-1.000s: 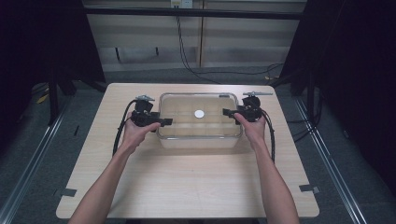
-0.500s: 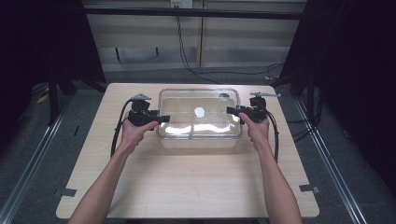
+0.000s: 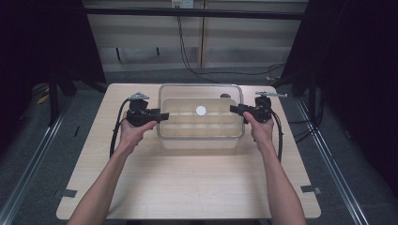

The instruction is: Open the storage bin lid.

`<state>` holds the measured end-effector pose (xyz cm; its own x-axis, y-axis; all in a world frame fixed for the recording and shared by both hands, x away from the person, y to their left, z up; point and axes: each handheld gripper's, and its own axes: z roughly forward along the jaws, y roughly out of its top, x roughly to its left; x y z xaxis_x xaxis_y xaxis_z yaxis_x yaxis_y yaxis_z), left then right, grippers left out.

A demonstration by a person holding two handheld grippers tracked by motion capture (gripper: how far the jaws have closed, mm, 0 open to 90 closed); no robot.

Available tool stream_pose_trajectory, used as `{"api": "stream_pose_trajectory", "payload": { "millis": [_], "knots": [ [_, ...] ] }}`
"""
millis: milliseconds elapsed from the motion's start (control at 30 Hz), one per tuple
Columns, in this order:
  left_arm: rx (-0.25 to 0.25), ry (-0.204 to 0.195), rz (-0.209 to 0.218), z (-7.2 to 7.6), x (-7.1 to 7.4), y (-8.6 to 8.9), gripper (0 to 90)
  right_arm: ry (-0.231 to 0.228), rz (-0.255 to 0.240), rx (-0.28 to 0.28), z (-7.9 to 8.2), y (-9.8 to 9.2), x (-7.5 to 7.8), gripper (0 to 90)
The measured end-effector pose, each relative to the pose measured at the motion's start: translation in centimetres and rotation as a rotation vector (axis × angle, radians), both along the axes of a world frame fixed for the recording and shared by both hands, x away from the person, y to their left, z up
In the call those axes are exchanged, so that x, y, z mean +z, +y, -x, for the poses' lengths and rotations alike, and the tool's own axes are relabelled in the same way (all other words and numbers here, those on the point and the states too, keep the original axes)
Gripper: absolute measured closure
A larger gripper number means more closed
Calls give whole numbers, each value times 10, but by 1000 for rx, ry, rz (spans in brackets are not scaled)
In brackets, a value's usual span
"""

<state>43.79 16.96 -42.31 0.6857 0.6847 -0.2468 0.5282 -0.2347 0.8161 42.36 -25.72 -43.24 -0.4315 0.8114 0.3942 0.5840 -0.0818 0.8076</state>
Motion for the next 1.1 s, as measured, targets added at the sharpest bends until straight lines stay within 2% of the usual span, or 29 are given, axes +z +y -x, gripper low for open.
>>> {"api": "stream_pose_trajectory", "payload": {
  "millis": [233,333,433,667,767,900,1100],
  "knots": [
    [-8,-20,17,4,5,2,541,-10,-37,11,4,-2,6,500],
    [-14,-24,17,4,6,2,547,-7,-40,21,6,-2,7,482],
    [-17,-28,25,5,7,3,561,-16,-43,19,8,-3,11,519],
    [-19,-50,20,10,12,4,579,-13,-43,20,13,-4,15,537],
    [-24,-62,38,14,14,6,602,-23,-37,24,17,-3,20,538],
    [-29,-79,38,18,17,8,618,-32,-34,26,21,-3,24,557],
    [-30,-95,56,24,23,12,661,-41,-53,27,29,-4,28,584]
  ]
}}
